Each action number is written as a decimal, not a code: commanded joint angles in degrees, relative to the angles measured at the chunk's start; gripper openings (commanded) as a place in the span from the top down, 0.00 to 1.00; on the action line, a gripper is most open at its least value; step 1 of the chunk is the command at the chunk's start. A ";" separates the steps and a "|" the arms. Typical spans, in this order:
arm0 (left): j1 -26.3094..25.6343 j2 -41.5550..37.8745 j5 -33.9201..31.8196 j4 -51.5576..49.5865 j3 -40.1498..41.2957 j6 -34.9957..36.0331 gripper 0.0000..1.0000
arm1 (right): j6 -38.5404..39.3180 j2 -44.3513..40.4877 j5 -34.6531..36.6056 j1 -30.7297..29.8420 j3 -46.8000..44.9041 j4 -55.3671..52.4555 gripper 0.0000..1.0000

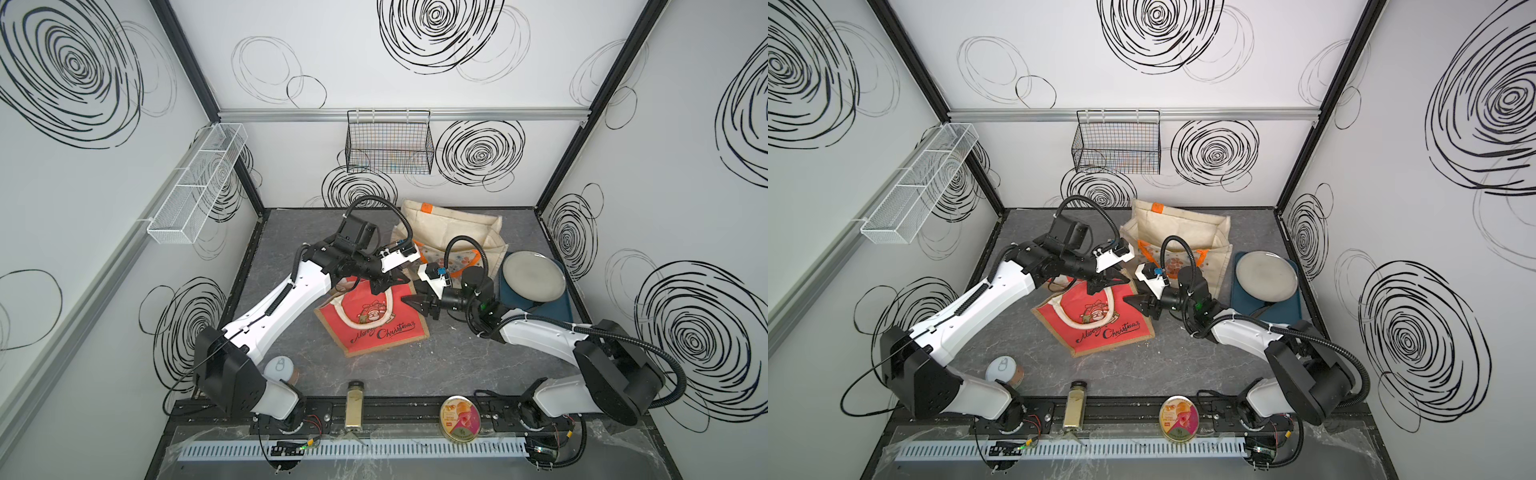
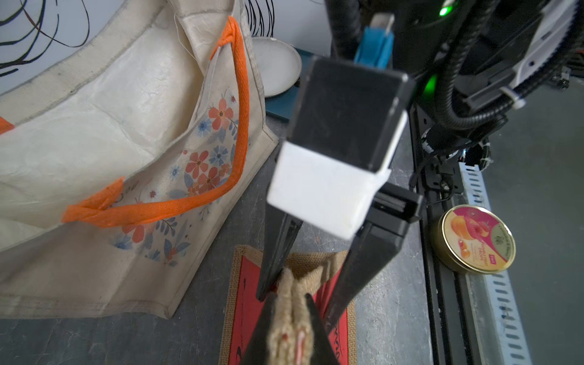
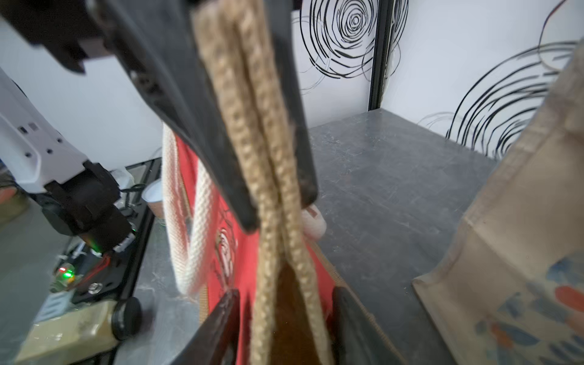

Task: Put away the canvas bag
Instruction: Press the canvas bag at the center of the board.

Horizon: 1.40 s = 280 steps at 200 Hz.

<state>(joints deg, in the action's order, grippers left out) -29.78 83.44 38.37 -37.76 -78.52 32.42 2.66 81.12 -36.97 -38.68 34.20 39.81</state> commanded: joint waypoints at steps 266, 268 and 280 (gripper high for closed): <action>5.87 -7.37 11.20 5.22 5.33 1.75 1.00 | -21.11 -18.72 9.38 0.71 -13.27 -17.31 0.00; 5.94 -7.40 11.20 5.23 5.31 1.76 1.00 | -21.29 -18.90 9.20 0.53 -13.69 -16.92 0.00; 6.12 -7.47 11.58 5.34 5.23 1.57 1.00 | -22.05 -19.41 8.76 -0.26 -15.61 -14.84 0.00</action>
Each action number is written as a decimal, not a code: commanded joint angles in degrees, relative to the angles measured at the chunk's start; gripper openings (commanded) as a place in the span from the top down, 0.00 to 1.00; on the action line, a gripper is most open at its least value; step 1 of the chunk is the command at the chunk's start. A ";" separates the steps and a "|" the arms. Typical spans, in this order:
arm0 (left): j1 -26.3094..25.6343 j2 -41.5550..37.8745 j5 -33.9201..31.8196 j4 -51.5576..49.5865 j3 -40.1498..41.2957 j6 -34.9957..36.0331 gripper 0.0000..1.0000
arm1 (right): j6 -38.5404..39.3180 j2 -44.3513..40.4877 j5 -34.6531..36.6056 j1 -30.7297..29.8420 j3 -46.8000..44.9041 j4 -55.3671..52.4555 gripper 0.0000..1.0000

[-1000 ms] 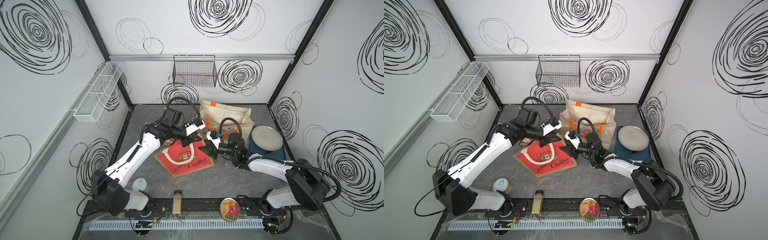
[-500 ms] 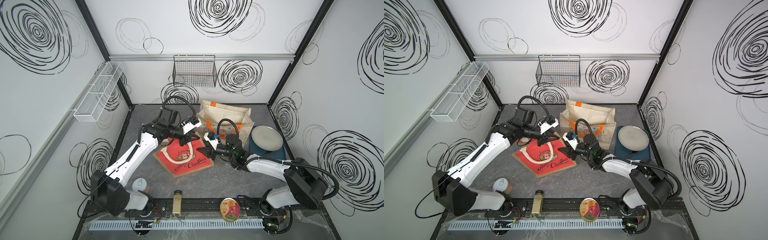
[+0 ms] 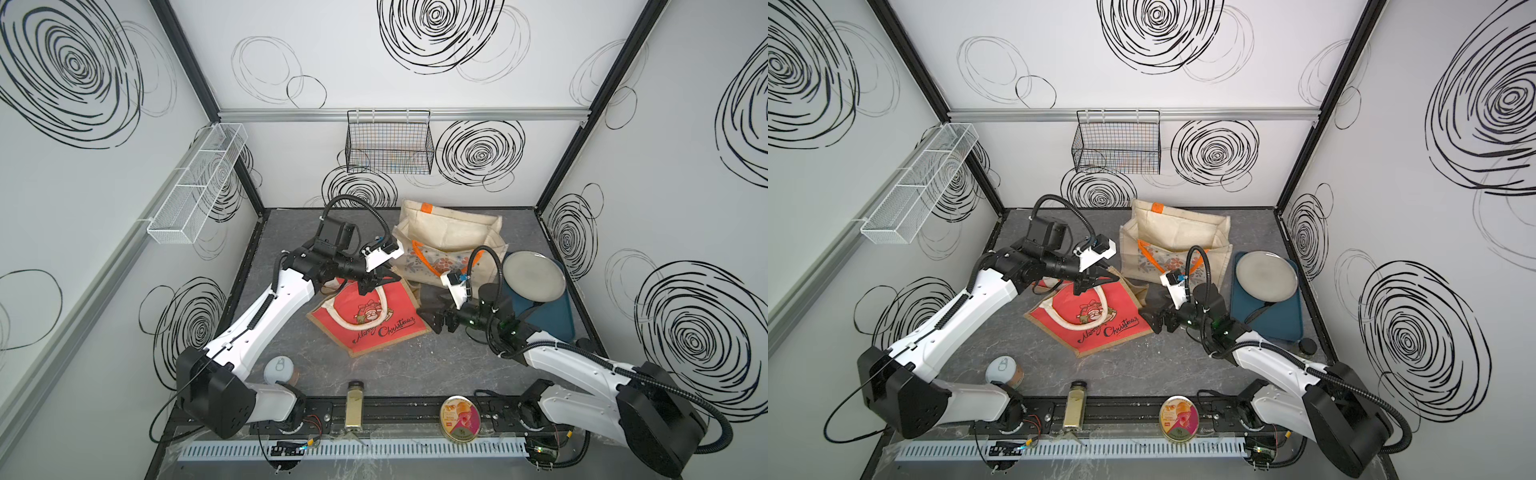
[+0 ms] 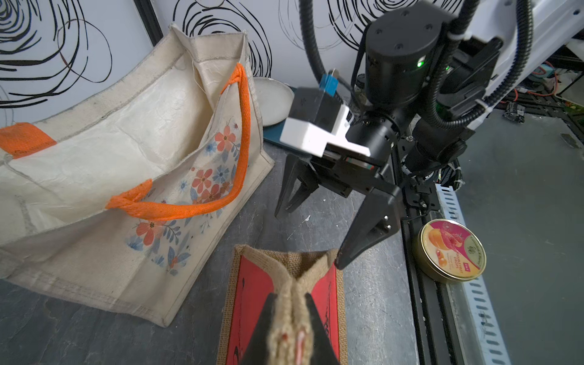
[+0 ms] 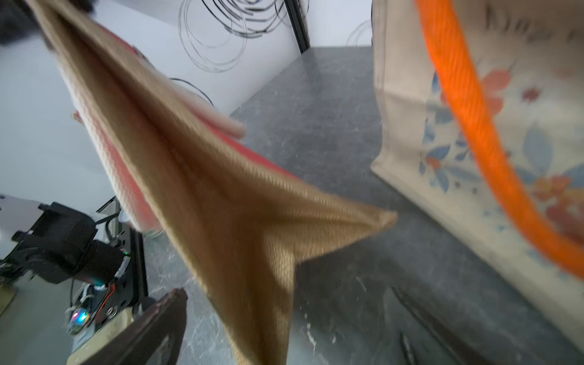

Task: Put away the canvas bag
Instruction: Press the canvas bag at the center of the board.

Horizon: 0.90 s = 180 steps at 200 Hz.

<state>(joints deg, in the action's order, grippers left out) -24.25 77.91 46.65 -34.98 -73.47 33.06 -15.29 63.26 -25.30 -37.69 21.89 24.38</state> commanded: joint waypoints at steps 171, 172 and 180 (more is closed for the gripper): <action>1.96 -1.35 4.34 3.94 1.49 -0.45 1.00 | 8.59 12.72 -1.41 -9.81 6.10 12.47 0.85; 1.94 -1.31 4.33 3.99 1.53 -0.45 1.00 | 8.56 12.65 -1.37 -9.79 6.13 12.37 0.83; 2.10 -1.52 4.01 3.91 1.58 -0.45 1.00 | 8.56 12.01 -0.89 -9.77 6.08 11.49 0.71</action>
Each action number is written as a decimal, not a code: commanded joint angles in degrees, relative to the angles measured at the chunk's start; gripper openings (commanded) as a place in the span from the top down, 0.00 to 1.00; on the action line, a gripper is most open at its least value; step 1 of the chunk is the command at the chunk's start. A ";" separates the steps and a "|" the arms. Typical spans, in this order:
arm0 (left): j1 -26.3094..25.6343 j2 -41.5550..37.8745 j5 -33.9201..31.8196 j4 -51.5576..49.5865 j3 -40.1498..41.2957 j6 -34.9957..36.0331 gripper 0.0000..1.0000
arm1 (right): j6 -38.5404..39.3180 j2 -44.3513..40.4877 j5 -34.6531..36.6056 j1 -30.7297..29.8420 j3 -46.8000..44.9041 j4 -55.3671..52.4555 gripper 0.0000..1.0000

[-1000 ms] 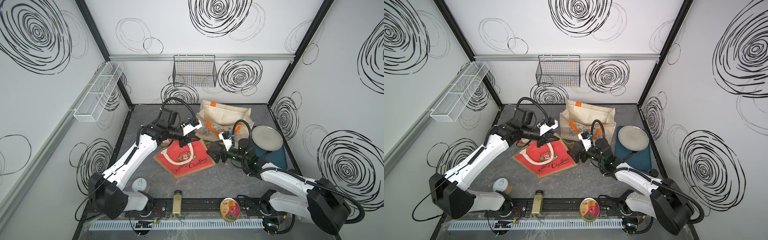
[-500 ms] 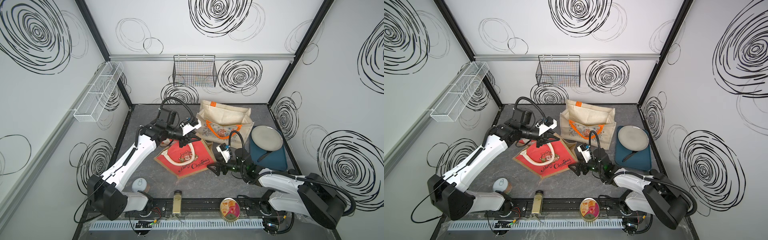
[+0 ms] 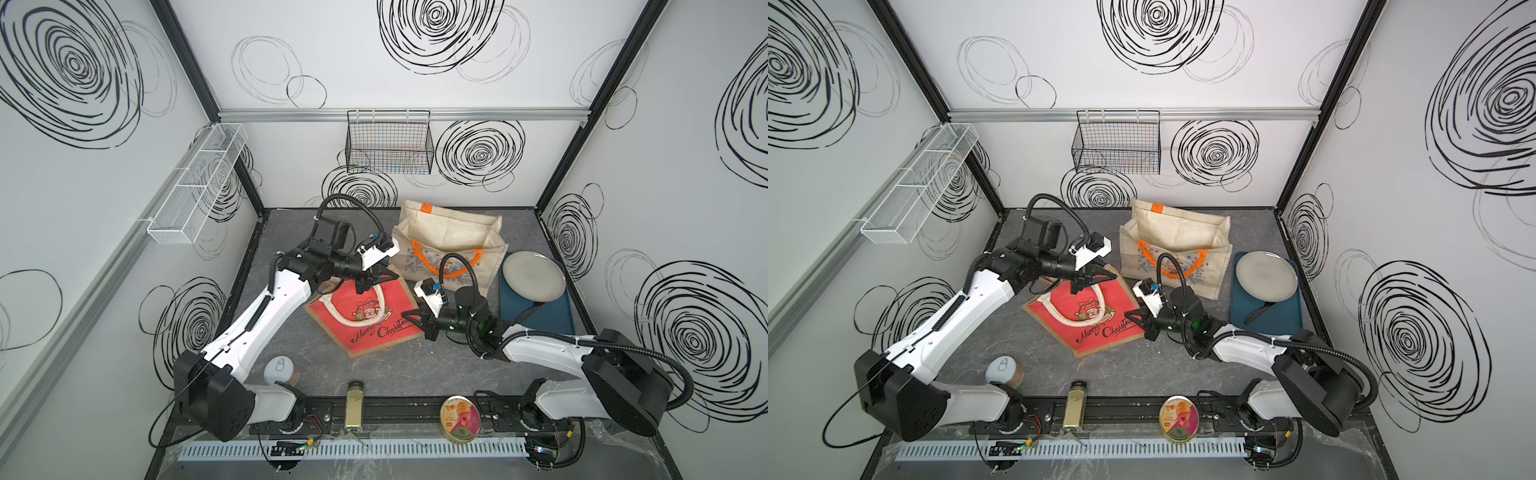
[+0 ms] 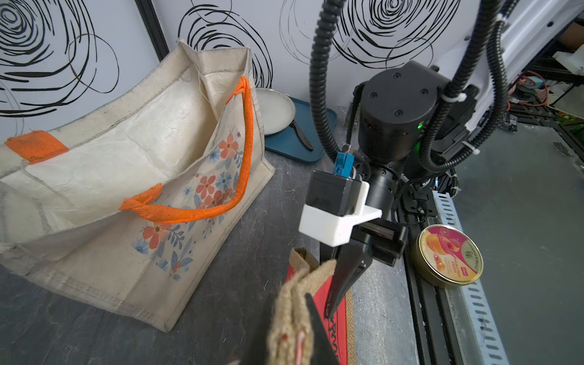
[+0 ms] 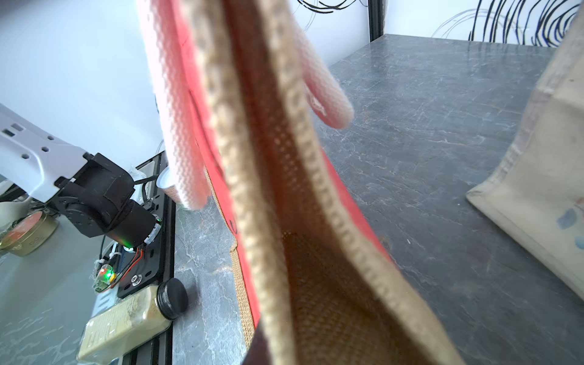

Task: Put away the canvas bag
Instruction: Press the canvas bag at the center of the board.

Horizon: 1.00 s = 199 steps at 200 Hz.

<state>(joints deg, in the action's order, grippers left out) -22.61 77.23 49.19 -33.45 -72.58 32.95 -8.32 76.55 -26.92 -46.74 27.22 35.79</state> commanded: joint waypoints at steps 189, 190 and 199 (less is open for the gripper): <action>0.82 0.11 6.71 -1.44 -1.69 2.08 1.00 | 10.85 -1.33 -15.63 11.45 17.39 -18.73 0.02; 0.86 0.11 6.71 -1.35 -1.65 2.01 1.00 | 10.90 -1.10 -15.98 11.47 17.54 -18.69 0.02; 0.87 0.03 6.40 -0.83 -1.58 1.49 1.00 | 10.58 0.29 -17.85 11.50 18.46 -18.57 0.03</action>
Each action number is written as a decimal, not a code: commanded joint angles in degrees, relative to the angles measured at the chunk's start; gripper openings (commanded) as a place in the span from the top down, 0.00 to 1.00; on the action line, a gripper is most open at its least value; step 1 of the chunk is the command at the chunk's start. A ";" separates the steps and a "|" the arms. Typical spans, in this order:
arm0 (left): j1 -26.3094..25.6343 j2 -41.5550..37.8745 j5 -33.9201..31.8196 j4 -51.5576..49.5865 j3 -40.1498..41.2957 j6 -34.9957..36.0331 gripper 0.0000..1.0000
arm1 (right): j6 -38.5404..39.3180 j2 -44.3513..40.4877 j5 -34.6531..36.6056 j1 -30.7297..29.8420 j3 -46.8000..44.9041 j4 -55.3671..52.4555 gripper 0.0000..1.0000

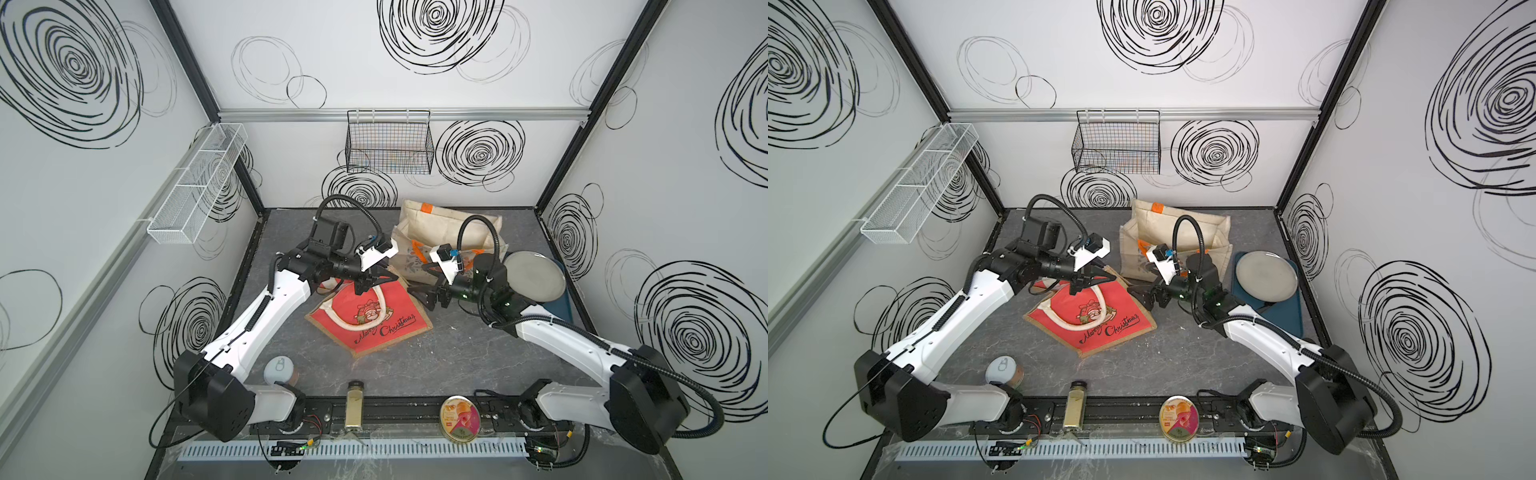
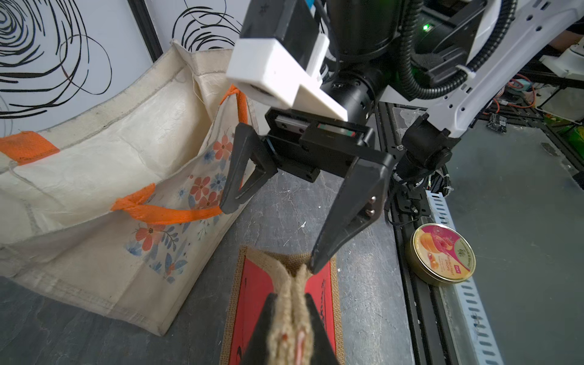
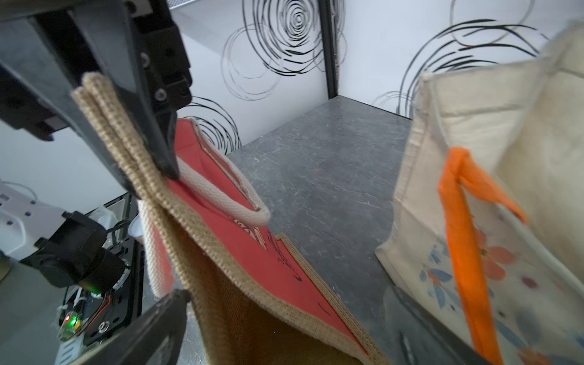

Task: Put away the canvas bag
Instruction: Press the canvas bag at the center of the board.

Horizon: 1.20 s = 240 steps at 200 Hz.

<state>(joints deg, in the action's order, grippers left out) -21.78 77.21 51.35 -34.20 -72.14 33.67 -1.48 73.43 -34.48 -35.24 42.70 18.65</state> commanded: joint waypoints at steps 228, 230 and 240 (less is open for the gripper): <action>3.20 -4.93 2.52 14.83 3.74 -8.94 1.00 | 3.24 13.22 -0.87 -7.64 -0.18 0.01 0.40; 3.25 -5.07 2.52 15.20 3.93 -9.21 1.00 | 2.82 13.45 -0.75 -7.65 -0.16 -0.04 0.40; 3.54 -5.44 2.78 16.44 4.53 -9.91 1.00 | 1.57 14.52 -0.72 -7.61 0.18 -0.74 0.39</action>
<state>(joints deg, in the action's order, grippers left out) -19.31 74.78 51.13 -28.86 -67.99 26.63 3.95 84.44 -36.75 -42.13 43.92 23.05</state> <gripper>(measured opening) 0.141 0.600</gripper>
